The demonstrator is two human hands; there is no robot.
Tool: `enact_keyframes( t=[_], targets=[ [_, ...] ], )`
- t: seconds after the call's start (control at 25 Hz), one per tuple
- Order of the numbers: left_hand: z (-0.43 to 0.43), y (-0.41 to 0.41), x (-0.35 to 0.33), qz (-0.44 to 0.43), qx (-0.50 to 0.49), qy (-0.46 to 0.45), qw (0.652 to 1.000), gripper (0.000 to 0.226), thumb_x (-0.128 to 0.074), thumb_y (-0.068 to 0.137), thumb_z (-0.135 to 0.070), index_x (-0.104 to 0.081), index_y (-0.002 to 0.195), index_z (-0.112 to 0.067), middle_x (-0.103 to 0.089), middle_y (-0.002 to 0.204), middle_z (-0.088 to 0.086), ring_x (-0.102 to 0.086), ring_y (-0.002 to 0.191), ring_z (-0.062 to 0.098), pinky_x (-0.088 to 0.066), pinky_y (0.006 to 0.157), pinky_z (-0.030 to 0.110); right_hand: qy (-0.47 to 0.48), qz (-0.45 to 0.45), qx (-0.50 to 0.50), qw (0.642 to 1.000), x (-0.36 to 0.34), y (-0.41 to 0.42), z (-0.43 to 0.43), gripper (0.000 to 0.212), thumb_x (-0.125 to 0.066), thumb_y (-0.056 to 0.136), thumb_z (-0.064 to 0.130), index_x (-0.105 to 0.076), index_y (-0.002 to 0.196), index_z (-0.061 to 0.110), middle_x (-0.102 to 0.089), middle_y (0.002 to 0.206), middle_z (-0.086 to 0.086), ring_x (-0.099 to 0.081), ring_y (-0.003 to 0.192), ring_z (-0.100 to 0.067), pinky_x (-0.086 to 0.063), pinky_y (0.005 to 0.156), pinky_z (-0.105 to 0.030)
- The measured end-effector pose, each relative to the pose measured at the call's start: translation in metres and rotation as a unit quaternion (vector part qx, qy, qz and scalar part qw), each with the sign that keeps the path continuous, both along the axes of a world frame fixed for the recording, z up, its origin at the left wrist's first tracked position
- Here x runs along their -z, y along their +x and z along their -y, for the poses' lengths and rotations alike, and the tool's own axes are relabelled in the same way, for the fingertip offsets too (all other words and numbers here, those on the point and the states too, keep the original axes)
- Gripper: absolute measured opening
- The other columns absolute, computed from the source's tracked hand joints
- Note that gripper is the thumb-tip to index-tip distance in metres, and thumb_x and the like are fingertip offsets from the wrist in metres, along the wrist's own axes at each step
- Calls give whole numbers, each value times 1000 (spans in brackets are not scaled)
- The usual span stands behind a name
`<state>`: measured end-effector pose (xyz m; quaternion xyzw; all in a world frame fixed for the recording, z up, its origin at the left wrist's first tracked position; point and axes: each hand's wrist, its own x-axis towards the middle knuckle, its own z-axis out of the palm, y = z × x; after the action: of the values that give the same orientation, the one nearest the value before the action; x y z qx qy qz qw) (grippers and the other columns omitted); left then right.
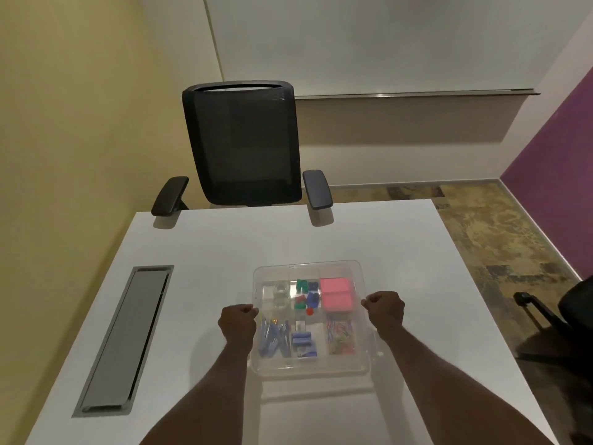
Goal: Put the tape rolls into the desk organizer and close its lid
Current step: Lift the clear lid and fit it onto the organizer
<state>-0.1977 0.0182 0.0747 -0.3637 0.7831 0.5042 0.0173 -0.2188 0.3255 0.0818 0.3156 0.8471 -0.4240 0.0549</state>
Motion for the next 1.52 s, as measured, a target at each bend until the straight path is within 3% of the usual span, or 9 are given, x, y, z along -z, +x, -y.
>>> enact_keyframes(
  t=[0.36,0.56,0.72,0.96,1.12,1.24,1.36,1.52],
  targets=[
    [-10,-26,28,50,-10,-56,997,20,-71,91,-1,-78,109,4,-77,110,23,-70,112,39,-54,98,40,21,38,-11,999,25,-19,6,11,-80,86,9,-80,92,0,-79,99,-17,-73,99,-32,-56,87,-34],
    [-13,-29,37,51,-14,-66,996,13,-71,90,0,-80,99,5,-77,98,26,-72,101,42,-47,82,31,33,54,-16,998,34,-23,8,10,-78,88,10,-80,91,0,-79,97,-17,-73,98,-32,-54,83,-31],
    [-13,-29,41,46,-31,-71,996,15,-71,90,2,-79,102,6,-77,100,26,-72,100,41,-43,82,28,26,50,-5,998,37,-24,12,10,-78,87,9,-80,91,0,-79,95,-17,-73,95,-33,-52,82,-30],
    [-13,-28,46,53,-29,-79,995,20,-69,92,1,-77,109,6,-76,109,25,-71,109,40,-53,97,40,18,47,5,999,42,-25,15,11,-78,88,9,-79,92,-1,-78,93,-17,-73,93,-33,-50,79,-28],
    [-17,-28,48,35,-29,-92,995,16,-65,90,1,-77,96,8,-75,96,27,-70,99,45,-56,91,47,16,54,6,998,45,-28,16,12,-75,90,8,-77,97,-1,-77,98,-18,-72,95,-34,-52,81,-31],
    [-24,-29,46,27,-11,-114,993,36,-65,94,-8,-66,128,4,-63,129,25,-57,126,41,-47,109,48,59,59,-28,996,41,-28,23,31,-71,92,18,-68,118,2,-69,117,-16,-67,108,-33,-51,85,-32],
    [-31,-42,40,0,66,-141,988,52,-57,101,-15,-46,151,-5,-43,158,15,-37,149,30,-32,124,45,147,11,-127,981,38,-34,31,48,-67,95,28,-53,136,8,-57,137,-13,-57,125,-29,-50,99,-38],
    [-28,-75,42,23,202,-165,965,65,-45,108,-25,-15,164,-11,-9,173,4,-9,161,21,-17,131,39,222,-10,-305,926,42,-61,40,72,-53,102,37,-19,161,15,-14,170,-6,-18,156,-22,-24,127,-37]
  ],
)
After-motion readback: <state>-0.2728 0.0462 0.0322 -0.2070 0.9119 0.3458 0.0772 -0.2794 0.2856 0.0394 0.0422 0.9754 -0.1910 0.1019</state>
